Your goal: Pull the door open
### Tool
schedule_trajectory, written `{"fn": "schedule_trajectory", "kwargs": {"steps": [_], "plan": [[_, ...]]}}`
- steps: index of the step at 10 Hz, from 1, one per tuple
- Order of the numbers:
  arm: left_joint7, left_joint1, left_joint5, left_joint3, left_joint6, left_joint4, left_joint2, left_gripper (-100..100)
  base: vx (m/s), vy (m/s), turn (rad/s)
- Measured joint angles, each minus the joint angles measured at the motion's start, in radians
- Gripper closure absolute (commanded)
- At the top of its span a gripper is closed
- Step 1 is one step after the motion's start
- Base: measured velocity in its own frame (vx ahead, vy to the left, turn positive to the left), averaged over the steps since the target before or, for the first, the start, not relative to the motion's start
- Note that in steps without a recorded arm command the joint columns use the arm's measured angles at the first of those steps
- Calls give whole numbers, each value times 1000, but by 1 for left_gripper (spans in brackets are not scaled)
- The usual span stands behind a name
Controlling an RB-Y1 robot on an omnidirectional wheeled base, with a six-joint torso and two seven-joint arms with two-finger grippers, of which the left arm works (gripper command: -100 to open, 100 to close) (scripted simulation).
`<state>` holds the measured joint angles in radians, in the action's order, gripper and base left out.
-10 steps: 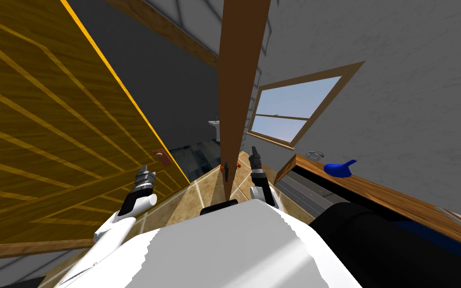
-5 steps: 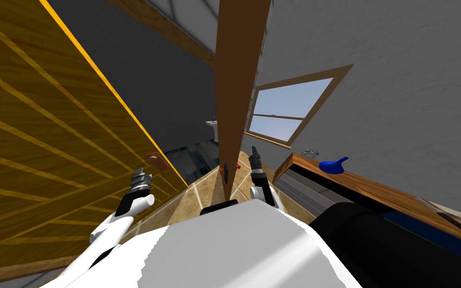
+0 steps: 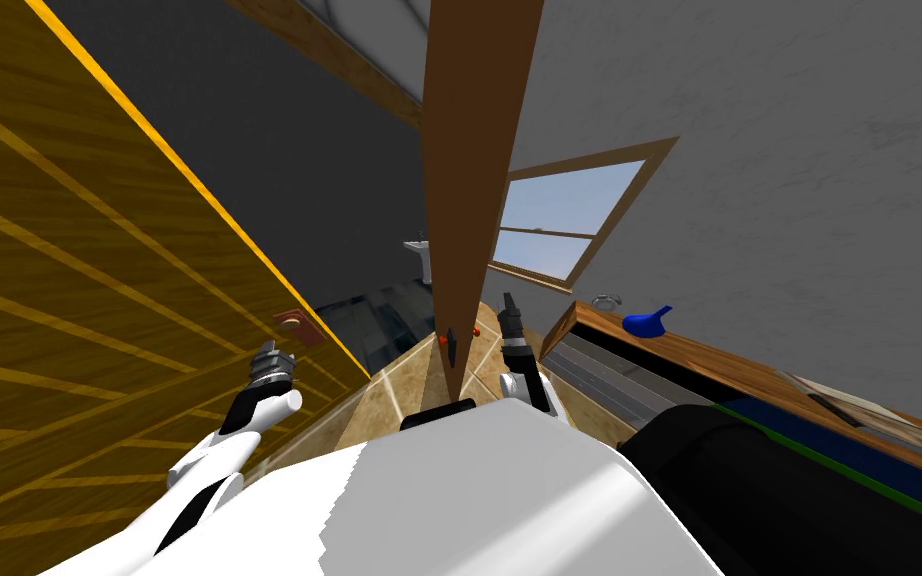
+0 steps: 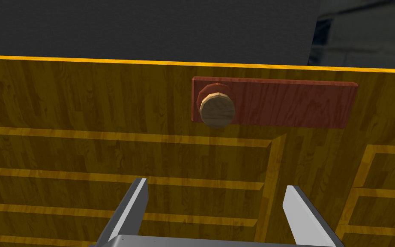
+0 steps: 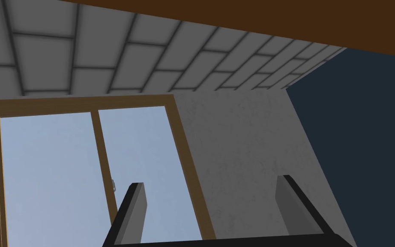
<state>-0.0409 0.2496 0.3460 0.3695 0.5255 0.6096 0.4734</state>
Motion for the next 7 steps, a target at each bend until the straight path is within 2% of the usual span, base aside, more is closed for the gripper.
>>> {"fn": "schedule_trajectory", "kwargs": {"steps": [2,7], "plan": [[-3,11,1,2,3,-24,6,-100,-1,9,0],[-2,12,2,4,3,-27,6,-100,2,0,-12]]}}
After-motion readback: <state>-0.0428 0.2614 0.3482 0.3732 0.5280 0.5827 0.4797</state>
